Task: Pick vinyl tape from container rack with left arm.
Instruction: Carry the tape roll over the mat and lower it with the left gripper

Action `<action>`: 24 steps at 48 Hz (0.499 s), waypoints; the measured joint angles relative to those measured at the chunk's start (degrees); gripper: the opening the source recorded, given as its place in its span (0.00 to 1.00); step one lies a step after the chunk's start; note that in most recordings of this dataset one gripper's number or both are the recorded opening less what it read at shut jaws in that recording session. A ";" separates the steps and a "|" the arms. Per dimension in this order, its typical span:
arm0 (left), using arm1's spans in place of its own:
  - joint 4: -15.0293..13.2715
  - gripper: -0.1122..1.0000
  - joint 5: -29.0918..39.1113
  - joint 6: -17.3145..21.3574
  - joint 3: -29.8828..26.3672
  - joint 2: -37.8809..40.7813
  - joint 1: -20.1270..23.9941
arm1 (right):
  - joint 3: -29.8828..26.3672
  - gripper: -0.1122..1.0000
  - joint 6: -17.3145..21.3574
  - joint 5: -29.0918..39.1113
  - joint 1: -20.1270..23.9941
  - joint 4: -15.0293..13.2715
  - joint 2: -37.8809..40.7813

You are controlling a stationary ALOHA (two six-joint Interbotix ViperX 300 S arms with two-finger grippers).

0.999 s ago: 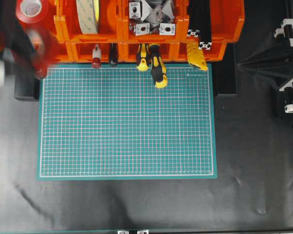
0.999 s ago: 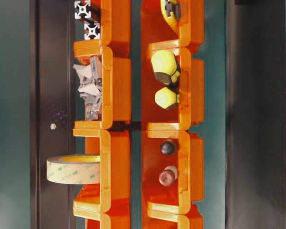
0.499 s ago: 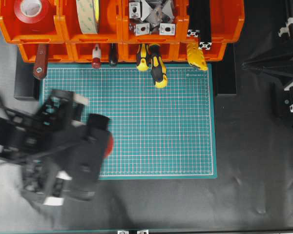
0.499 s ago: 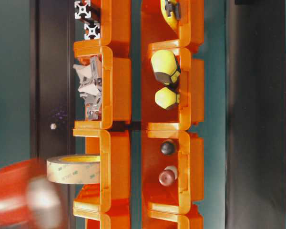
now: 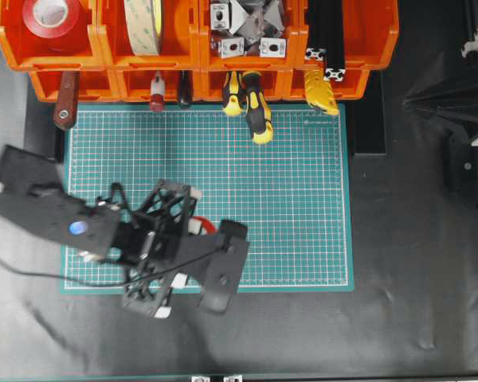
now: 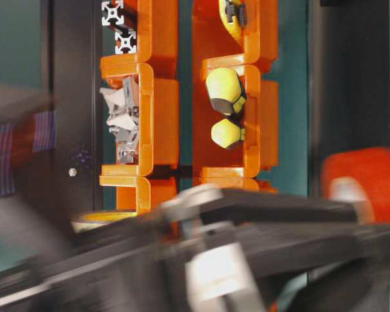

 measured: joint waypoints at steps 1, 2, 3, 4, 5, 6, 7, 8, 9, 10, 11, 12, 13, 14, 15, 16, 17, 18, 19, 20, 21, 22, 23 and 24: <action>0.09 0.26 -0.09 -0.09 0.09 0.26 0.26 | 0.00 0.10 0.00 -0.09 0.00 0.00 0.00; 0.00 0.26 -0.18 -0.09 0.18 0.62 0.44 | -0.09 0.10 0.00 -0.09 0.00 0.00 -0.09; 0.00 0.26 -0.35 -0.09 0.18 0.97 0.62 | -0.09 0.10 0.00 -0.09 0.00 0.00 0.00; 0.00 0.26 -0.44 0.00 0.18 1.14 0.70 | -0.09 0.10 0.00 0.00 0.00 0.00 -0.09; 0.00 0.26 -0.44 0.00 0.18 1.23 0.70 | -0.09 0.10 0.00 -0.09 0.00 0.00 -0.09; 0.00 0.26 -0.44 0.00 0.18 1.41 0.79 | -0.09 0.10 0.00 -0.09 0.00 0.00 -0.09; 0.09 0.26 -0.44 0.00 0.18 1.41 0.79 | -0.09 0.10 0.00 -0.09 0.00 0.00 -0.18; 0.00 0.26 -0.53 0.09 0.18 1.49 0.70 | -0.09 0.10 0.00 0.00 0.00 0.00 -0.09; 0.00 0.26 -0.53 0.09 0.18 1.49 0.62 | -0.09 0.10 0.00 -0.09 0.00 0.00 -0.18; 0.09 0.26 -0.53 0.09 0.18 1.41 0.53 | -0.18 0.10 0.00 0.00 0.00 0.00 -0.18; 0.09 0.26 -0.53 0.09 0.18 1.41 0.53 | -0.09 0.10 0.00 0.00 0.00 0.00 -0.18; 0.09 0.26 -0.53 0.09 0.18 1.49 0.53 | -0.18 0.10 -0.09 0.00 0.00 0.00 -0.18; 0.00 0.26 -0.53 0.09 0.18 1.49 0.62 | -0.09 0.10 -0.09 -0.09 0.00 0.00 -0.18; 0.00 0.26 -0.53 0.09 0.18 1.41 0.62 | -0.09 0.10 0.00 0.00 0.00 0.00 -0.18; 0.00 0.26 -0.53 0.18 0.18 1.49 0.70 | -0.09 0.10 -0.09 0.00 0.00 0.00 -0.18; 0.09 0.26 -0.53 0.09 0.18 1.49 0.62 | -0.09 0.10 0.00 0.00 0.00 0.00 -0.18; 0.00 0.26 -0.53 0.18 0.18 1.41 0.70 | -0.18 0.10 -0.09 0.00 0.00 0.00 -0.18; 0.09 0.26 -0.53 0.18 0.18 1.41 0.79 | -0.09 0.10 -0.09 0.00 0.00 0.00 -0.18; 0.09 0.26 -0.53 0.18 0.18 1.49 0.79 | -0.18 0.10 0.00 -0.09 0.00 0.00 -0.18; 0.09 0.26 -0.53 0.18 0.18 1.41 0.88 | -0.18 0.10 -0.09 0.00 0.00 0.00 -0.18; 0.09 0.26 -0.53 0.18 0.18 1.49 0.88 | -0.09 0.10 -0.09 0.00 0.00 0.00 -0.18; 0.09 0.26 -0.53 0.09 0.18 1.49 0.88 | -0.09 0.10 -0.09 0.00 0.00 0.00 -0.18; 0.09 0.26 -0.53 0.18 0.18 1.41 0.88 | -0.09 0.10 -0.09 0.00 0.00 0.00 -0.18; 0.00 0.26 -0.53 0.18 0.18 1.41 0.88 | -0.09 0.10 0.00 0.00 0.00 0.00 -0.18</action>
